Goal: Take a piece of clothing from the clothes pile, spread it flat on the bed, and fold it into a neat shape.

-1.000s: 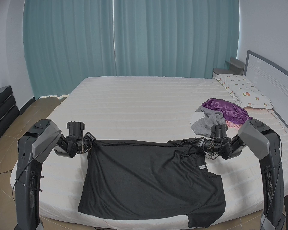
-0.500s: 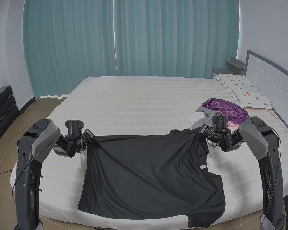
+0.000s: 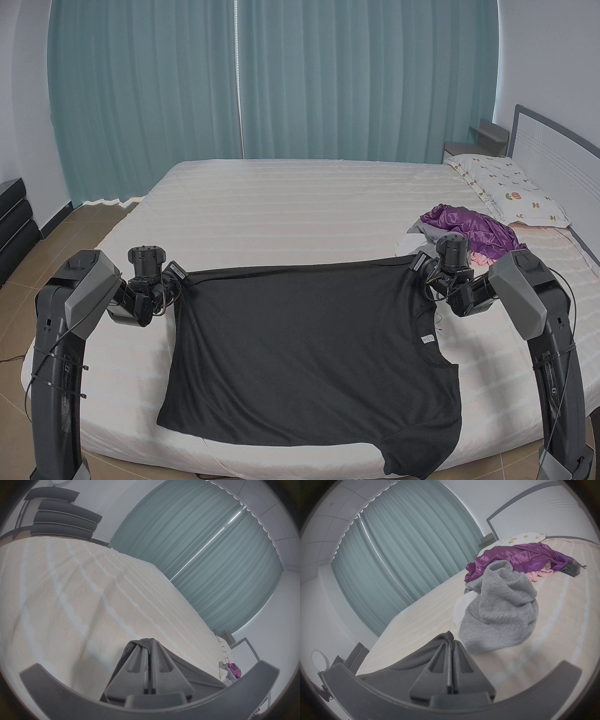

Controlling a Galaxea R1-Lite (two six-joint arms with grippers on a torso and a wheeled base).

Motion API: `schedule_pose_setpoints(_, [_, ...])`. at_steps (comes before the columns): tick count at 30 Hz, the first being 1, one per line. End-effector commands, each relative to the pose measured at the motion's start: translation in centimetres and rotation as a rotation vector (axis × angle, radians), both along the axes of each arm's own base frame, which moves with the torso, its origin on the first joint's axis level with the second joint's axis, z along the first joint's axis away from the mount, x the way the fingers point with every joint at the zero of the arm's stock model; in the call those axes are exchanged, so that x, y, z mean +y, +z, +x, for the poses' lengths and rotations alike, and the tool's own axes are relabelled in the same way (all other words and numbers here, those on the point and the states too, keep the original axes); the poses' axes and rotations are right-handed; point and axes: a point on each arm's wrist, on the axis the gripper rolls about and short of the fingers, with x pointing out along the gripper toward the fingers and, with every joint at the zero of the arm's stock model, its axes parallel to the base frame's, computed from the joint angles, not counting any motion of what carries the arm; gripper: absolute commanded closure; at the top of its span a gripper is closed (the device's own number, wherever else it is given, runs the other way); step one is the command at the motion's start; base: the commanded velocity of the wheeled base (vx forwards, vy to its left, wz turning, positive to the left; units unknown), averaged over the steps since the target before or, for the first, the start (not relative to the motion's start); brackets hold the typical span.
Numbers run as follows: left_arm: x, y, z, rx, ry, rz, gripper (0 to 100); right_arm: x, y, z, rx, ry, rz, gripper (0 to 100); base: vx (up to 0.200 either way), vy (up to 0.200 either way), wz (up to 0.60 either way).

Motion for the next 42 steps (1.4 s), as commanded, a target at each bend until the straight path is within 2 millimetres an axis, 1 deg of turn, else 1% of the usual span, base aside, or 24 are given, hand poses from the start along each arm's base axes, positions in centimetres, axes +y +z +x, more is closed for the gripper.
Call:
schedule_pose_setpoints(1, [0.2, -0.7, 0.1, 0.011, 0.005, 0.002, 100, 0.2, -1.1, 0.2, 0.001, 0.002, -0.008, 100, 0.0, 0.0, 0.0])
schedule_pose_setpoints(4, [0.1, -0.9, 0.1, 0.019, 0.003, 0.004, 100, 0.6, -1.5, 0.2, 0.004, 0.008, -0.008, 100, 0.0, 0.0, 0.0])
schedule_pose_setpoints(7, [0.1, -1.3, 0.1, 0.025, 0.002, 0.006, 100, 0.6, -1.4, 0.4, -0.006, 0.008, -0.007, 100, 0.0, 0.0, 0.0])
schedule_pose_setpoints(16, [0.1, -1.9, 0.2, 0.034, -0.001, 0.009, 100, 0.8, -3.5, 0.8, 0.009, 0.007, -0.01, 100, 0.0, 0.0, 0.0])
schedule_pose_setpoints(17, [0.1, -1.9, 0.2, 0.034, -0.001, 0.009, 100, 0.8, -3.5, 0.8, 0.008, 0.007, -0.01, 100, 0.0, 0.0, 0.0])
schedule_pose_setpoints(24, [0.0, -2.2, 0.2, 0.042, -0.009, 0.022, 100, 1.0, -4.8, 1.0, 0.024, -0.001, -0.022, 100, 0.0, 0.0, 0.0])
schedule_pose_setpoints(25, [-0.1, -2.4, 0.2, 0.045, -0.012, 0.022, 100, 1.1, -5.1, 0.9, 0.03, 0.0, -0.023, 0, 0.0, 0.0, 0.0])
schedule_pose_setpoints(26, [-0.1, -2.4, 0.2, 0.045, -0.012, 0.022, 100, 1.1, -5.2, 0.9, 0.033, 0.0, -0.023, 0, 0.0, 0.0, 0.0])
schedule_pose_setpoints(27, [-0.1, -2.4, 0.2, 0.045, -0.012, 0.022, 0, 1.1, -5.2, 0.9, 0.033, 0.0, -0.023, 0, 0.0, 0.0, 0.0])
schedule_pose_setpoints(28, [-0.2, -2.5, 0.2, 0.05, -0.014, 0.023, 0, 1.2, -5.3, 0.8, 0.033, 0.002, -0.023, 0, 0.0, 0.0, 0.0])
schedule_pose_setpoints(32, [-0.2, -2.5, 0.2, 0.052, -0.018, 0.032, 0, 0.9, -4.1, 0.7, 0.024, -0.006, -0.018, 0, 0.0, 0.0, 0.0])
schedule_pose_setpoints(36, [-0.2, -2.4, 0.1, 0.047, -0.018, 0.032, 0, 0.2, -2.4, -0.5, 0.043, -0.02, -0.002, 0, 0.0, 0.0, 0.0])
schedule_pose_setpoints(38, [-0.1, -2.3, -0.1, 0.052, -0.015, 0.029, 0, -0.2, -1.2, -1.6, 0.039, -0.029, 0.018, 0, 0.0, 0.0, 0.0])
schedule_pose_setpoints(39, [-0.1, -2.2, -0.1, 0.05, -0.014, 0.027, 0, -0.2, -1.1, -1.7, 0.041, -0.03, 0.021, 0, 0.0, 0.0, 0.0])
schedule_pose_setpoints(40, [0.0, -1.6, -0.4, 0.049, -0.006, 0.024, 0, -0.5, 0.0, -3.1, 0.045, -0.031, 0.047, 0, 0.0, 0.0, 0.0])
schedule_pose_setpoints(42, [0.1, 0.1, -1.3, 0.043, 0.002, 0.01, 0, -1.0, 1.2, -5.1, 0.072, -0.033, 0.079, 0, 0.0, 0.0, 0.0])
